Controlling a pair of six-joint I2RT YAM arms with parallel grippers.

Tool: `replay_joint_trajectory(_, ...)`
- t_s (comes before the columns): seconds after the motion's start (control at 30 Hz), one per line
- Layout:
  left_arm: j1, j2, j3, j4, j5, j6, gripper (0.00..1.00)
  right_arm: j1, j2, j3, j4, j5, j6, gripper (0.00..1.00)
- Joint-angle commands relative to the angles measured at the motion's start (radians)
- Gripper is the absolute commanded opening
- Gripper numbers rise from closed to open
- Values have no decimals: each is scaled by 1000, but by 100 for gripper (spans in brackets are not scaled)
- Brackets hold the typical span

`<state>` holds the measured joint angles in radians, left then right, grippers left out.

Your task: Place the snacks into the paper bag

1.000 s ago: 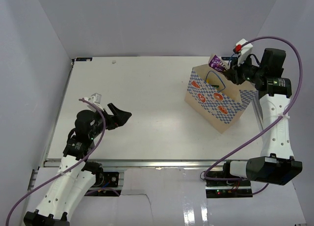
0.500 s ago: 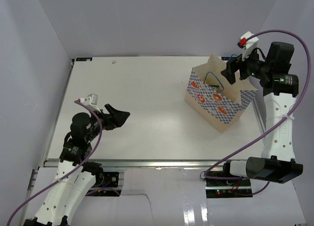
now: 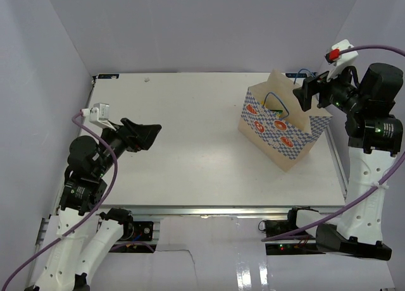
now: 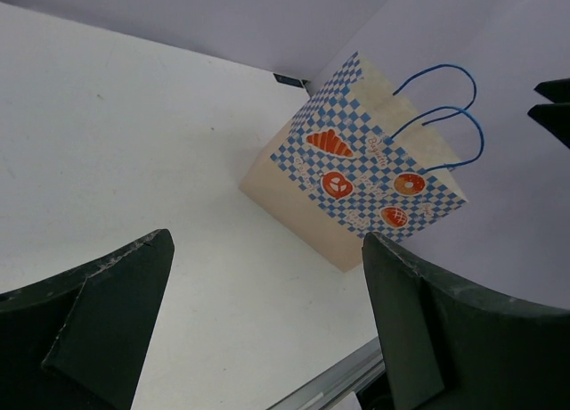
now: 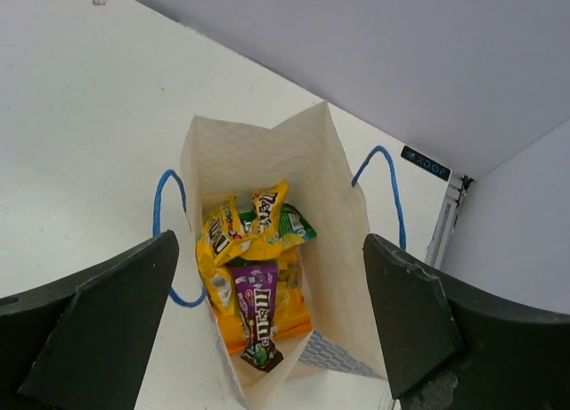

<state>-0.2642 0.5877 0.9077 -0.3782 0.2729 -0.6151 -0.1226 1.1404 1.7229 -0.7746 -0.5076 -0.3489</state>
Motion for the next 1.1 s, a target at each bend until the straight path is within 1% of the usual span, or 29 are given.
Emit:
replay_joint_trajectory(0.0,-3,11,62,9,25,25,98,-2,-34,-35,-58,102,57,90)
replay_joint_trajectory(0.17,-3,6,69,9,45,28,98,-2,-88,-95,-112,216,100,90)
replay_joint_trajectory(0.27,-3,0,51,9,52,23,98,-2,-128,-144,-140,230,116,90)
replay_joint_trajectory(0.47,-3,1,36,9,69,17,98,-2,-189,-232,-124,294,129,90)
replay_joint_trajectory(0.73,-3,-5,25,7,69,21,98,-2,-203,-272,-115,339,140,90)
replay_joint_trajectory(1.07,-3,-22,-1,4,58,17,98,-2,-197,-286,-104,326,117,90)
